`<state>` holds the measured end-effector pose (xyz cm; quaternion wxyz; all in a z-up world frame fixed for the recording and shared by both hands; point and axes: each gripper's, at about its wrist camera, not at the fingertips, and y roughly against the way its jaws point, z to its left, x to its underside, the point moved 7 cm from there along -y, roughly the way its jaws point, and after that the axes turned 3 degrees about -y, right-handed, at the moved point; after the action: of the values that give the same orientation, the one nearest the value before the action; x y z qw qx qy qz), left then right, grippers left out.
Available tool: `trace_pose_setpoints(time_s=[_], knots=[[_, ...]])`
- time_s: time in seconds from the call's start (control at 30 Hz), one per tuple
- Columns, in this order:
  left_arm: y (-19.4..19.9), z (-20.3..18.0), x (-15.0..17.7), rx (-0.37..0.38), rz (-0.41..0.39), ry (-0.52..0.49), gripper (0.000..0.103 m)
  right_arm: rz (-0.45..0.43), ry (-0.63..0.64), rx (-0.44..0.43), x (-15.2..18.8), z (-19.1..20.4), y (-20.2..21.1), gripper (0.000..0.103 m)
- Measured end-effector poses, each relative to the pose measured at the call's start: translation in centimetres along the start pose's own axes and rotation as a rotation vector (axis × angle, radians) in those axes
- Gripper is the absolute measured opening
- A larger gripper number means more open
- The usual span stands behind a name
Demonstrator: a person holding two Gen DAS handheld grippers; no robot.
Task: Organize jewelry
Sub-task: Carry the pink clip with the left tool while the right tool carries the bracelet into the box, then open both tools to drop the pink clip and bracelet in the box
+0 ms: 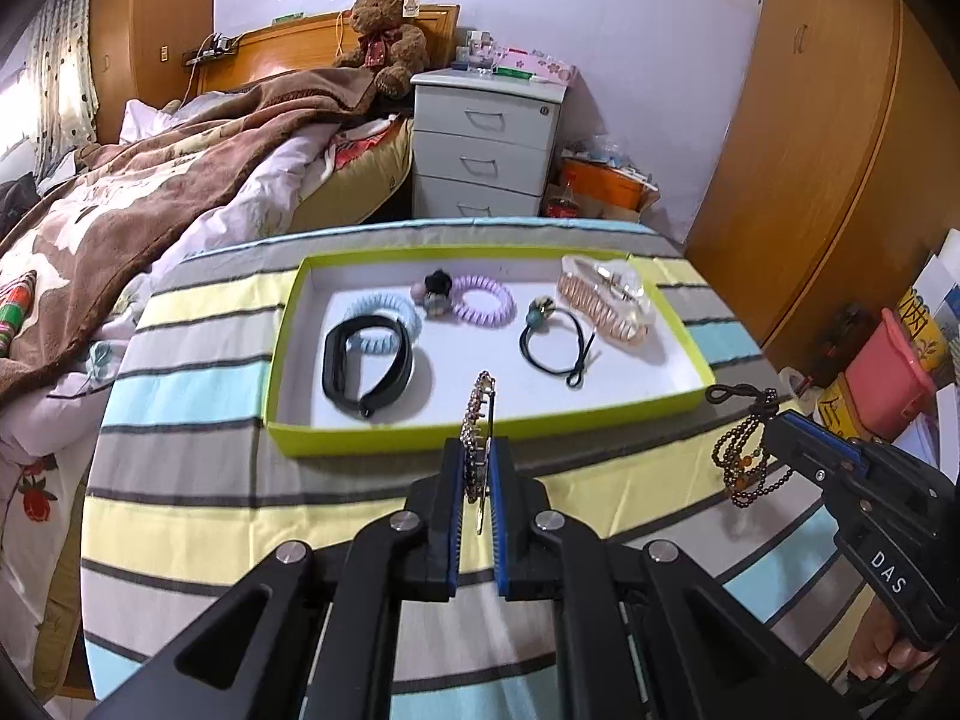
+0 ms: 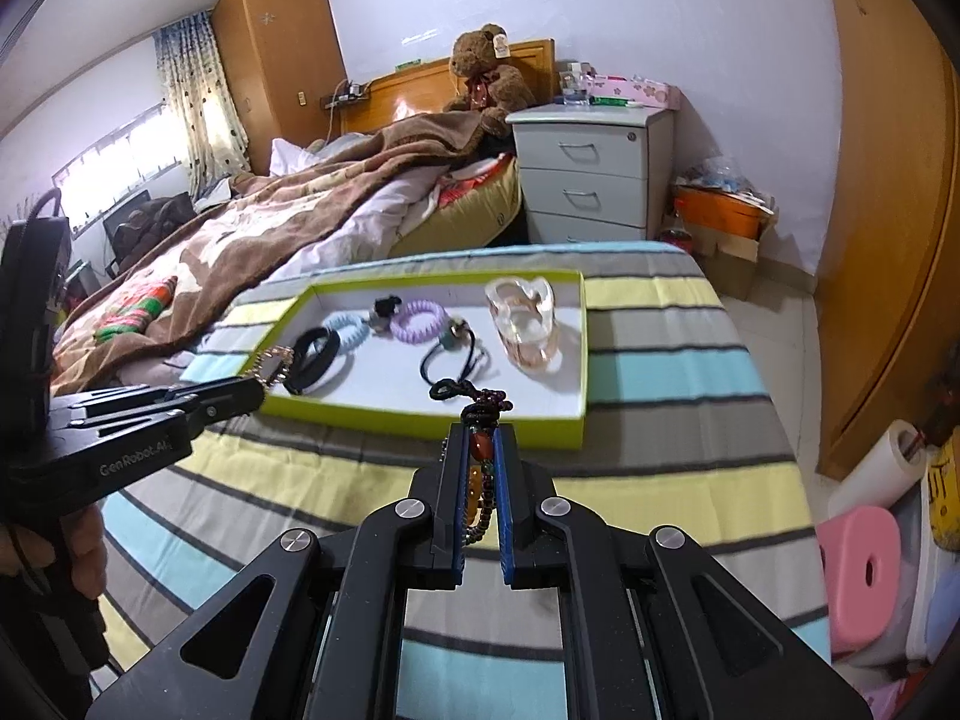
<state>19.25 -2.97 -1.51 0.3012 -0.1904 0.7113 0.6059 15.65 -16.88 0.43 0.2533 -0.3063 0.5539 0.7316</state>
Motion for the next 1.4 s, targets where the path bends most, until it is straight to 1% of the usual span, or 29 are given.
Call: trace_pose_setpoints(time_s=[0.33, 0.6, 0.77, 1.07, 1.4], knots=[[-1.0, -0.1, -2.4, 0.031, -0.010, 0.006, 0.008, -0.017, 0.008, -0.020, -3.3, 0.3, -1.7, 0.008], [-3.3, 0.0, -4.2, 0.051, 0.006, 0.017, 0.008, 0.006, -0.005, -0.052, -4.4, -0.2, -4.6, 0.008], [-5.1, 0.2, -4.9, 0.049, 0.022, 0.022, 0.008, 0.048, -0.007, -0.052, -4.2, -0.5, -6.8, 0.008], [-7.4, 0.6, -4.3, 0.046, 0.064, 0.032, 0.008, 0.094, 0.001, -0.058, -3.6, -0.8, -8.9, 0.008], [-8.2, 0.4, -3.8, 0.047, 0.084, 0.037, 0.008, 0.135, 0.036, -0.056, -3.1, -0.5, -10.4, 0.008]])
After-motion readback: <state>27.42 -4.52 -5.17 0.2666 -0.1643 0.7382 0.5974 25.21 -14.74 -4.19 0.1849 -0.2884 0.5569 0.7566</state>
